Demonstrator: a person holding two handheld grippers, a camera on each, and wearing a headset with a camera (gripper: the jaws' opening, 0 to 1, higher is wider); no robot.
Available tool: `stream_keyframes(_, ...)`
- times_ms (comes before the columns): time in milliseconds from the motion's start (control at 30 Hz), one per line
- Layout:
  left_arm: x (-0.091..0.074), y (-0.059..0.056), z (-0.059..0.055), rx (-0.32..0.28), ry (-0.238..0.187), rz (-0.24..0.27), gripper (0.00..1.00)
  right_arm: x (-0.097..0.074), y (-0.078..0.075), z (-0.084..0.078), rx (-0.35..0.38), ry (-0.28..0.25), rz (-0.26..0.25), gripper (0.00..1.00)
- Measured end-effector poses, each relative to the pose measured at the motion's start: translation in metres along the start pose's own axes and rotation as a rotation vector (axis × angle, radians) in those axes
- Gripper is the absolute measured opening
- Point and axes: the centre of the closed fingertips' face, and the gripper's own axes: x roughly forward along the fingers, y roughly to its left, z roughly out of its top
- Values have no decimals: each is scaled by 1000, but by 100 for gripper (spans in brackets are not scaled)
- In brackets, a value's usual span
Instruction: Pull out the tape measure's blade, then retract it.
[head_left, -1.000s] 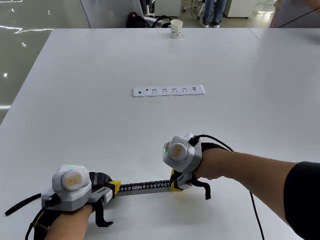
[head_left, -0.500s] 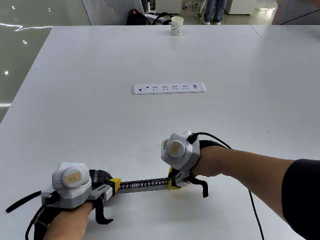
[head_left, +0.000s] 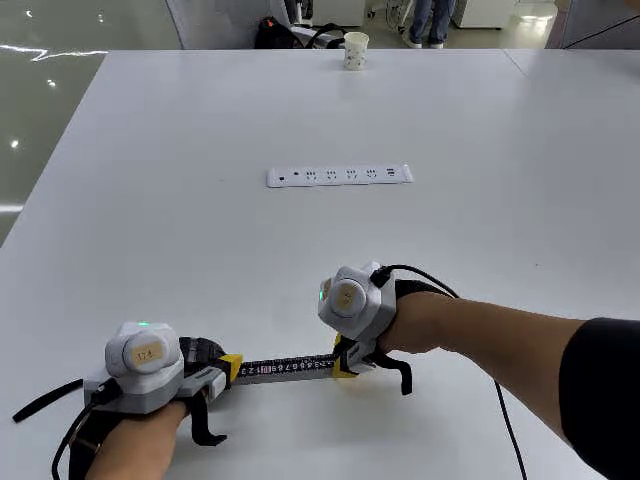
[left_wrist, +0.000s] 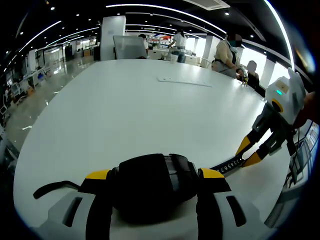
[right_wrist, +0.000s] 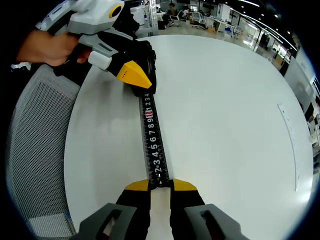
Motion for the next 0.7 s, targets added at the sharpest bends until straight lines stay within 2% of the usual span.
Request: stream_keyframes(700, 0, 0, 0, 1, 1, -3, 64, 3, 1, 7, -9, -1, 0, 10)
